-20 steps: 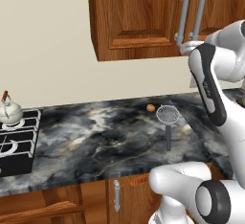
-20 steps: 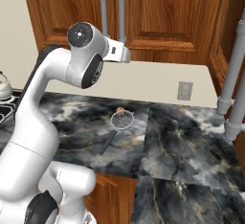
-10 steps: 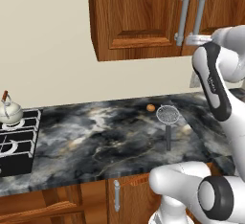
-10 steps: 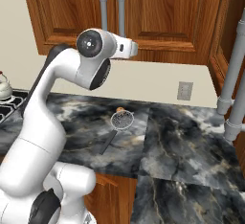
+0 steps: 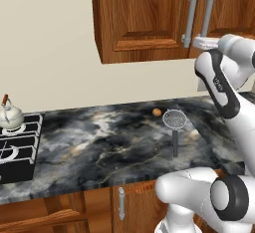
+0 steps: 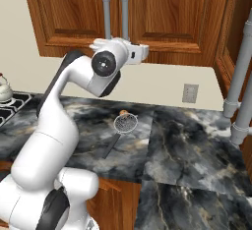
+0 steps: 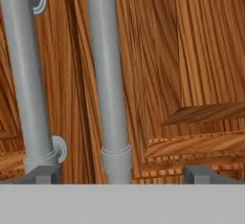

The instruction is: Pick the pan from the cabinet and place it on the stove. Then turn on the stove burner for the pan.

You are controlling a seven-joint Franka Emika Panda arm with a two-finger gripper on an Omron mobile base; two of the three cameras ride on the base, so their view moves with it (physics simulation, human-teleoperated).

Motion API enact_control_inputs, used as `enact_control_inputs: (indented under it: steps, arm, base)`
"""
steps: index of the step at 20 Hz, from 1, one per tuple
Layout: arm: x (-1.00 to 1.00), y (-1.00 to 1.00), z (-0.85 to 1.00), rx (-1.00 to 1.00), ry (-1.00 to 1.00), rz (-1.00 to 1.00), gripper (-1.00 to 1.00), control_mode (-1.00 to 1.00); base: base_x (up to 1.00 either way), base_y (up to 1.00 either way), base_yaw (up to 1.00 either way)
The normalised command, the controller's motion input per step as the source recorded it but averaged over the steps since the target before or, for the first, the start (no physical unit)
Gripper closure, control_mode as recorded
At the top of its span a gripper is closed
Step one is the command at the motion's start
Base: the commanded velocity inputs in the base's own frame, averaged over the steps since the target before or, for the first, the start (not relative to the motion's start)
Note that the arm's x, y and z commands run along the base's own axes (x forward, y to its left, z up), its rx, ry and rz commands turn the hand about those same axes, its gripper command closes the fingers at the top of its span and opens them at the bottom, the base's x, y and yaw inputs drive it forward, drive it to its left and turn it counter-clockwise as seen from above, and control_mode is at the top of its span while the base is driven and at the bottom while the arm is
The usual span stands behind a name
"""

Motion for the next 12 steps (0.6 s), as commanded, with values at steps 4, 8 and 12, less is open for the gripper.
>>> enact_control_inputs:
  steps: [4, 8, 12]
  arm:
    - [0.42, -0.02, 0.0, 0.0, -0.03, -0.01, -1.0, -1.0]
    - [0.34, -0.1, 0.0, 0.01, -0.06, 0.0, -1.0, -1.0]
    - [0.33, -0.09, 0.0, 0.0, -0.08, 0.0, -1.0, -1.0]
  base:
    - [0.0, 0.0, 0.0]
    - [0.0, 0.0, 0.0]
    - [0.0, 0.0, 0.0]
